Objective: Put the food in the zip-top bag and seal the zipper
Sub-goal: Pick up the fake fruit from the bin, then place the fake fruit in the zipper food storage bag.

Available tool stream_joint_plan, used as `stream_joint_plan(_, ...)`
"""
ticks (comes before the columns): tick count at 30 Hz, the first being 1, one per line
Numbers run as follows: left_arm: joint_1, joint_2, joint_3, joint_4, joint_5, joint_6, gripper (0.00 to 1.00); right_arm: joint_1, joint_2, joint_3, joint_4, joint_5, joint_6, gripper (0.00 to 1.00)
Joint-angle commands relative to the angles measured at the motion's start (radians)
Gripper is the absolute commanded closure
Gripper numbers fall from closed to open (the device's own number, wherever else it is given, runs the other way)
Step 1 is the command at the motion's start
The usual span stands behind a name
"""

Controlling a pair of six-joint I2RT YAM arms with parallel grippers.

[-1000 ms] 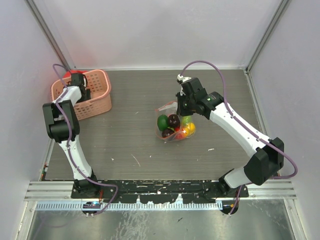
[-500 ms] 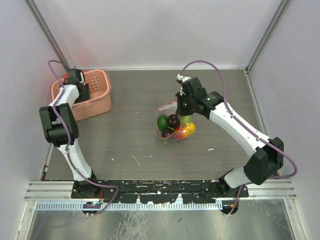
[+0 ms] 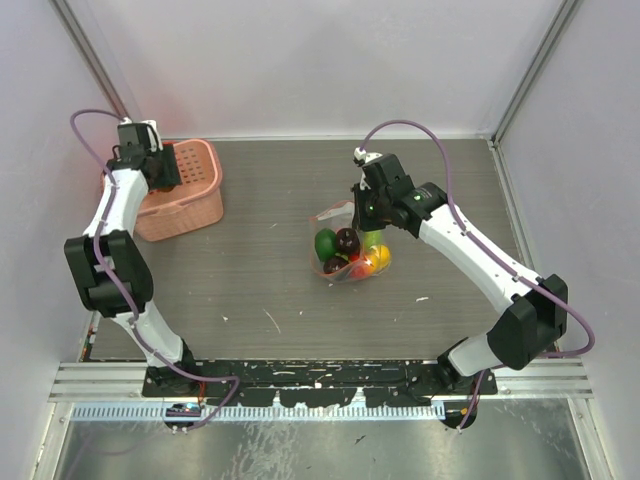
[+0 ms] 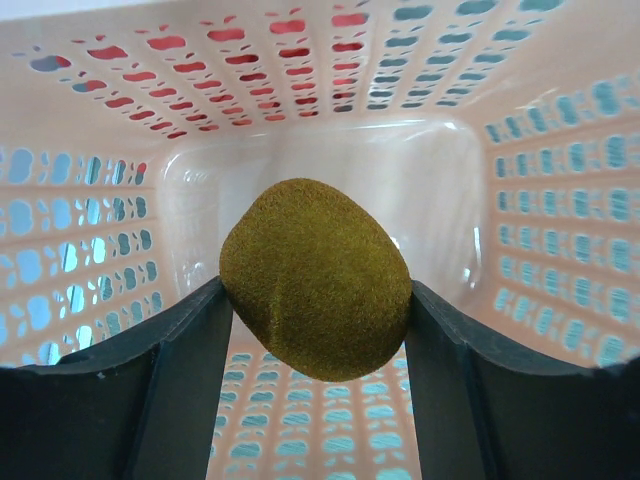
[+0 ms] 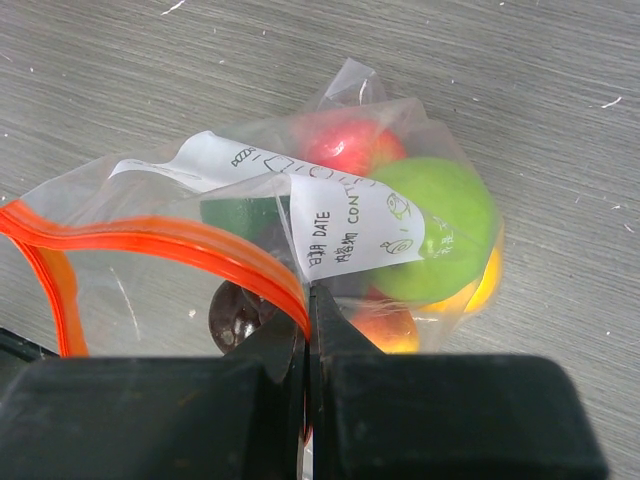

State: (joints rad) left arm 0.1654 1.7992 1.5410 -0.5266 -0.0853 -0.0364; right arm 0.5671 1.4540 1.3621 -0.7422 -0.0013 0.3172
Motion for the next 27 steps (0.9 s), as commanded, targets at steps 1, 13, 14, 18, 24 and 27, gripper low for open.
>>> stream_joint_plan(1,-0.003,-0.095,0.015,-0.003,0.089,-0.057,0.5,-0.004,-0.017,0.045,0.034,0.004,0.005,0.99)
stream_joint_plan(13,-0.004,-0.242,0.005,-0.064,0.374,-0.21,0.5,-0.004,-0.022,0.055,0.041,0.009,-0.003,1.0)
stream_joint_plan(14,-0.005,-0.257,-0.004,-0.063,0.396,-0.228,0.5,-0.004,-0.023,0.055,0.041,0.009,-0.003,0.99)
stream_joint_plan(18,-0.018,-0.32,-0.043,-0.05,0.467,-0.271,0.5,-0.004,-0.024,0.053,0.044,0.009,-0.002,0.99)
stream_joint_plan(24,-0.097,-0.415,-0.09,-0.033,0.544,-0.292,0.51,-0.004,-0.029,0.053,0.049,0.011,-0.001,1.0)
stream_joint_plan(27,-0.163,-0.461,-0.112,-0.022,0.564,-0.299,0.5,-0.004,-0.025,0.056,0.049,0.015,-0.004,0.99)
